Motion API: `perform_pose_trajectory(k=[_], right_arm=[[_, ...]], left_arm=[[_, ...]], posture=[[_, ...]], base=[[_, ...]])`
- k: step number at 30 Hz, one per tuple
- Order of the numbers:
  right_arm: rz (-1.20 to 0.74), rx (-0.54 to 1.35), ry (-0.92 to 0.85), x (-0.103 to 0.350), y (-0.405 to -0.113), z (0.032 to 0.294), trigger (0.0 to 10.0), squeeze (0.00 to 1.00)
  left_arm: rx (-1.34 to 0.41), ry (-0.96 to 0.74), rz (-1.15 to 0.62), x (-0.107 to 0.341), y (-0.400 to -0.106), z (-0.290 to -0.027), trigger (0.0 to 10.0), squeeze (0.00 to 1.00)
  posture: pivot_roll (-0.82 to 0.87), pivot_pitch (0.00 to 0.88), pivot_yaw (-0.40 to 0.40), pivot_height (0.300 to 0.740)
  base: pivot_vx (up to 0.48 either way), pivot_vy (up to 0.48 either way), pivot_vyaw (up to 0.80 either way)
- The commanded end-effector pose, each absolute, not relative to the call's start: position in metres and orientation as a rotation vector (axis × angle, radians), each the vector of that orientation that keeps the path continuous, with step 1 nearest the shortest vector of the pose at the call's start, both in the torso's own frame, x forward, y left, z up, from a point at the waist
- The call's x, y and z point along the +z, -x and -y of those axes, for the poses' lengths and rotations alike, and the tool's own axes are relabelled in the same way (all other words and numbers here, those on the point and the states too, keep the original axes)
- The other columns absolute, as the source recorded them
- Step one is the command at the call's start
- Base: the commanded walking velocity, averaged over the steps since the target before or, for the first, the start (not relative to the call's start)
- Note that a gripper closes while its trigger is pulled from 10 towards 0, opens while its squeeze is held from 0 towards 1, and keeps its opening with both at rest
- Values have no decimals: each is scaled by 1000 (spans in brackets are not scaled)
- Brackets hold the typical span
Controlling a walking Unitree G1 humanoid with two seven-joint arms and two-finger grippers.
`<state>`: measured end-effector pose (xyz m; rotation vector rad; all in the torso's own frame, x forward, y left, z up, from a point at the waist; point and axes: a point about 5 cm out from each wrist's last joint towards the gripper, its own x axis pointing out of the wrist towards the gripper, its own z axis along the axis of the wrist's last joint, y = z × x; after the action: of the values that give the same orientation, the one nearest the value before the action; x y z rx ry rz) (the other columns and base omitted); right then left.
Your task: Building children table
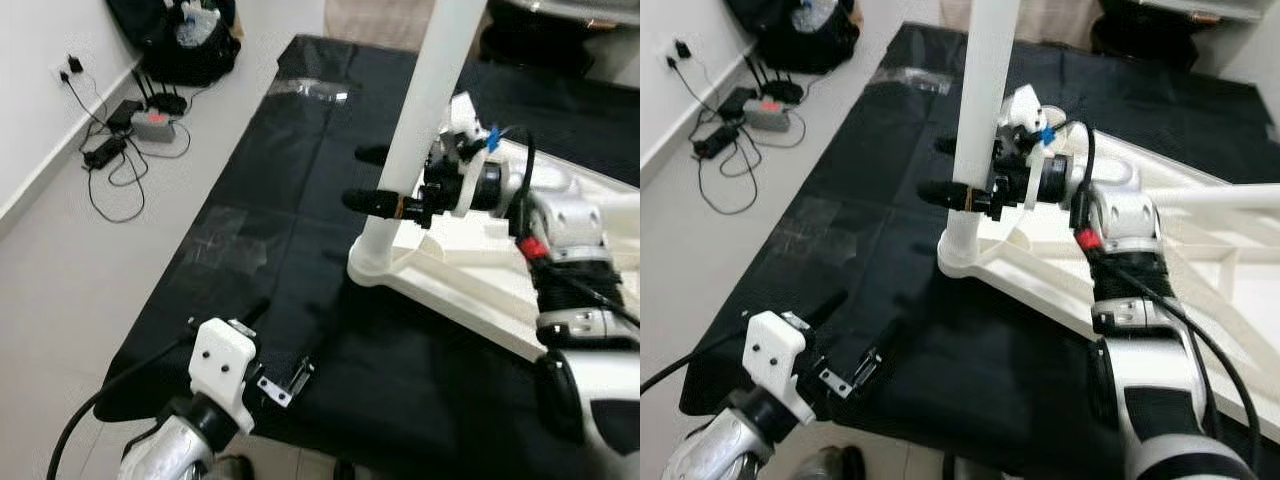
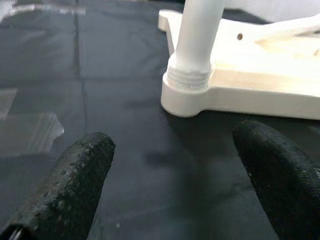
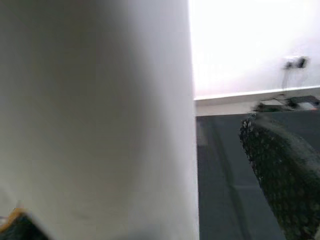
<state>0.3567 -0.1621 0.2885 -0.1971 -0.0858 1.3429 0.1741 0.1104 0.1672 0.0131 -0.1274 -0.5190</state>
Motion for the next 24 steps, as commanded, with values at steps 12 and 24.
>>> perform_pose_trajectory(k=[12,24], right_arm=[[208,1520,117,328,-355,175,0,0],[87,1310,182,299,-330,199,0,0]], left_arm=[[-533,-7,78,168,-168,-112,10000,0],[-529,-10,68,151,-192,-114,10000,0]], posture=[[98,291,-68,740],[-6,134,-93,740]], base=[[0,0,0],[0,0,0]])
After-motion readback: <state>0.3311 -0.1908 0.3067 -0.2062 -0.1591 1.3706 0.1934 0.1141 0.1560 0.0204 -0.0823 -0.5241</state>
